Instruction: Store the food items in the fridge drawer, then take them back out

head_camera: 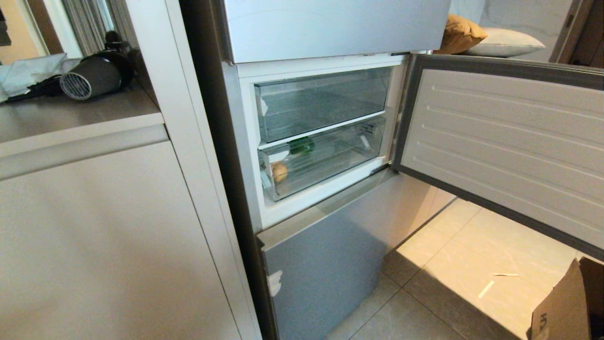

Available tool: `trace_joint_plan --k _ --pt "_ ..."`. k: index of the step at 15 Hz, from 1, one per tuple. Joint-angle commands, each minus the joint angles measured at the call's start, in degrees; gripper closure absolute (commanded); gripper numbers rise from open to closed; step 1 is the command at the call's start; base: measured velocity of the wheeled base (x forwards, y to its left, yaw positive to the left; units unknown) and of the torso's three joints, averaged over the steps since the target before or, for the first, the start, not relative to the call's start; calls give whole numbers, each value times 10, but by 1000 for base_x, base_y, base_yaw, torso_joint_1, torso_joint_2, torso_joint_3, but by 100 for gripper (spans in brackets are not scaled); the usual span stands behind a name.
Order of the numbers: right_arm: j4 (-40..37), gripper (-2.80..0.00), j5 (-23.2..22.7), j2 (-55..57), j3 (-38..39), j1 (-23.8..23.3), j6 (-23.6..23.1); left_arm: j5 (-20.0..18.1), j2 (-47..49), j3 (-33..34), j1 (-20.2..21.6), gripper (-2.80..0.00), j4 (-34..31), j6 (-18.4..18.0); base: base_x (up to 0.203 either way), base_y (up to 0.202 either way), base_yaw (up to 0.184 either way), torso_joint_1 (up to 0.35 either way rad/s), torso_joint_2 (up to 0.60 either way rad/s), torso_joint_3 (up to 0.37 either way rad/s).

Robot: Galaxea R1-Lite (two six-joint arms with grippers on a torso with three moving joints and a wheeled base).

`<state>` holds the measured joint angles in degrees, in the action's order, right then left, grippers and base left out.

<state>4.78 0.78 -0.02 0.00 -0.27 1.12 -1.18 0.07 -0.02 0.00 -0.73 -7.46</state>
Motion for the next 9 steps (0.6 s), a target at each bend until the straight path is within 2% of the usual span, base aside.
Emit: trace_joint_plan --k 1,3,5,9 --pt "1 0 0 -1 18 0 -1 0 -1 0 0 0 0 6 0 0 0 0 0 0" --pt "1 0 1 -1 18 0 -1 2 -1 0 0 0 2 24 0 0 0 0 0 0" --pt "1 0 1 -1 18 0 0 10 -1 0 0 0 6 74 0 0 0 0 0 0" --pt "1 0 0 -1 18 0 -8 12 -1 0 0 0 7 76 0 0 0 0 0 0"
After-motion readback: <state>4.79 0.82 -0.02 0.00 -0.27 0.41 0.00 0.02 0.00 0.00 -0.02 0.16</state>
